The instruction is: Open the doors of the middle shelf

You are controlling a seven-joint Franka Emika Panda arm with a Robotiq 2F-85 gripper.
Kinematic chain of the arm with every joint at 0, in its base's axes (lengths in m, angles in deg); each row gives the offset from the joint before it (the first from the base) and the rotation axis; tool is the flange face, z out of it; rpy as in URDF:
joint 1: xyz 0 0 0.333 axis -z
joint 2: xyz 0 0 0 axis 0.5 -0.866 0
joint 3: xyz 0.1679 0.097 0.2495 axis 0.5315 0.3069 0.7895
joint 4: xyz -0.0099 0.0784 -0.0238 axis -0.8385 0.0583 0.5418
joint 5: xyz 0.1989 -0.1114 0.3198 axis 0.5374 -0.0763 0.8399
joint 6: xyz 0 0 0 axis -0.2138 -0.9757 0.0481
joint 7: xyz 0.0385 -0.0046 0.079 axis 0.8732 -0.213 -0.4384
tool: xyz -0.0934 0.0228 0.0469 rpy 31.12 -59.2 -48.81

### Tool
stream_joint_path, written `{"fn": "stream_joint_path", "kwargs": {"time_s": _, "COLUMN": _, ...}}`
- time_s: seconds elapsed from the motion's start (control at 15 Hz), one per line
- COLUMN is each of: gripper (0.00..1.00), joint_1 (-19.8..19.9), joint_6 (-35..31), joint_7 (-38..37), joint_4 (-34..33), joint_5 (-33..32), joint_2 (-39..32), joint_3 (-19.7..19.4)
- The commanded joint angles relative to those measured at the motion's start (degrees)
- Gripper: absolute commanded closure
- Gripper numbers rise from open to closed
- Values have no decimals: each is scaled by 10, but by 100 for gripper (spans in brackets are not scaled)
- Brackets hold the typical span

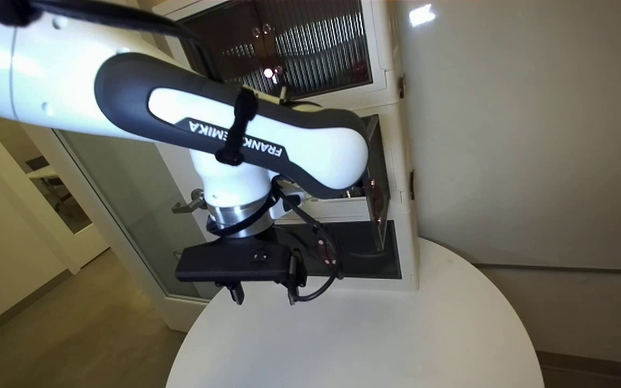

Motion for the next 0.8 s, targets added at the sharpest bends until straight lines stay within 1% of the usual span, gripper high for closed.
{"fn": "stream_joint_path", "kwargs": {"time_s": 0.0, "gripper": 0, "joint_1": -55, "joint_6": -5, "joint_7": 28, "joint_4": -12, "joint_5": 0, "joint_2": 5, "joint_3": -75}}
{"fn": "stream_joint_path", "kwargs": {"time_s": 0.13, "gripper": 0, "joint_1": -72, "joint_6": -6, "joint_7": 31, "joint_4": -25, "joint_5": 0, "joint_2": 6, "joint_3": -103}}
{"fn": "stream_joint_path", "kwargs": {"time_s": 0.33, "gripper": 0, "joint_1": -82, "joint_6": -6, "joint_7": 23, "joint_4": -52, "joint_5": 0, "joint_2": 12, "joint_3": -130}}
{"fn": "stream_joint_path", "kwargs": {"time_s": 0.6, "gripper": 0, "joint_1": -82, "joint_6": -6, "joint_7": 13, "joint_4": -80, "joint_5": 2, "joint_2": 26, "joint_3": -143}}
{"fn": "stream_joint_path", "kwargs": {"time_s": 0.73, "gripper": 0, "joint_1": -78, "joint_6": -6, "joint_7": 5, "joint_4": -86, "joint_5": 2, "joint_2": 37, "joint_3": -139}}
